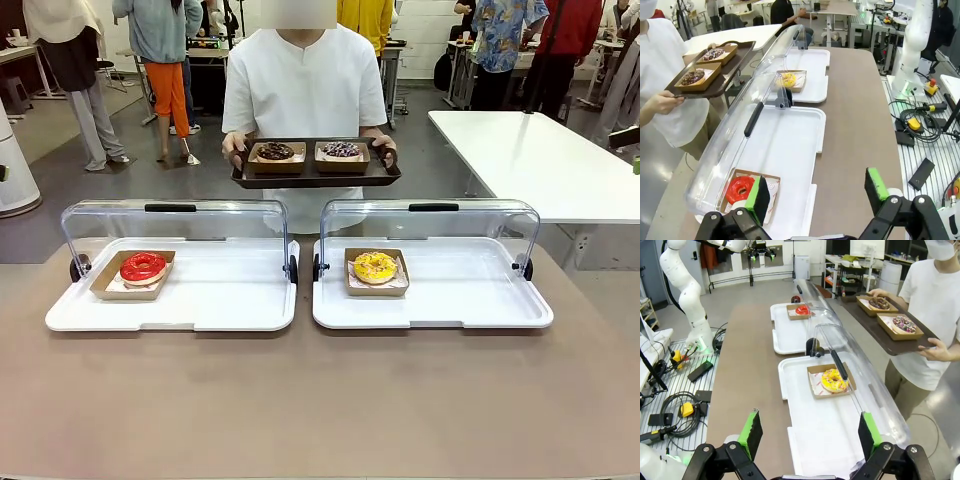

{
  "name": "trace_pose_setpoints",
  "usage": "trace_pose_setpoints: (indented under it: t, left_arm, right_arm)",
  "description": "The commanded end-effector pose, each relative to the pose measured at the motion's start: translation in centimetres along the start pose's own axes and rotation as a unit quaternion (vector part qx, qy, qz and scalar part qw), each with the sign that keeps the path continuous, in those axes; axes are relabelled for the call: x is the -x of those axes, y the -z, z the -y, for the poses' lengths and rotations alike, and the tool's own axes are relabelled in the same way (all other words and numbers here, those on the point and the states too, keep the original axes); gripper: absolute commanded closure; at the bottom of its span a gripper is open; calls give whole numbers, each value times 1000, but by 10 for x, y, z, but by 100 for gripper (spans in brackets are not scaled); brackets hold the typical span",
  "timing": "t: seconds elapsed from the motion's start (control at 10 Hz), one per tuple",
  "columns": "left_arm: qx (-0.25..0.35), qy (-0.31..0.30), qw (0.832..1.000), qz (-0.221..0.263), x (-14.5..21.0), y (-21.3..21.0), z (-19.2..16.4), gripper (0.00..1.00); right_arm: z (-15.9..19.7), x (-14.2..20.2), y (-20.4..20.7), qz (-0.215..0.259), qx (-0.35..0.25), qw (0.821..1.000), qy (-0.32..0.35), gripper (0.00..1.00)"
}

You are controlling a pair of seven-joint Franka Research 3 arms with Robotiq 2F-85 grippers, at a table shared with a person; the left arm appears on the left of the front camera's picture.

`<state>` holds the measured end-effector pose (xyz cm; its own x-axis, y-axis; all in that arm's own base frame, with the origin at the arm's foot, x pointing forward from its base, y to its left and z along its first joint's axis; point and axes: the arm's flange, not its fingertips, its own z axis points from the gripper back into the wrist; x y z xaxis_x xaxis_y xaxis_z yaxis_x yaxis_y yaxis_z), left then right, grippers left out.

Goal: Provide the desired donut to the person.
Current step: Place the picked Paper togo box onto the Handle tray extended by the person.

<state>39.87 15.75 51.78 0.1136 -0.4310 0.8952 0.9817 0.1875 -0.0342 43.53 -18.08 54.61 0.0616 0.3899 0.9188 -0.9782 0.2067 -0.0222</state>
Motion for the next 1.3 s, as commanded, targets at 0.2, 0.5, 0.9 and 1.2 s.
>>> trace_pose_setpoints:
  t: [0.2, 0.5, 0.9, 1.2]
  left_arm:
    - [-1, 2, 1000, 0, -1, -1, 0, 0]
    - [-1, 2, 1000, 0, -1, -1, 0, 0]
    - [-1, 2, 1000, 0, -1, -1, 0, 0]
    - [-1, 2, 1000, 0, -1, -1, 0, 0]
  right_arm:
    - [1, -1, 2, 12, 3, 1000, -3, 0]
    - [1, -1, 2, 12, 3, 1000, -3, 0]
    - [1, -1, 2, 12, 3, 1000, -3, 0]
    - [1, -1, 2, 12, 3, 1000, -3, 0]
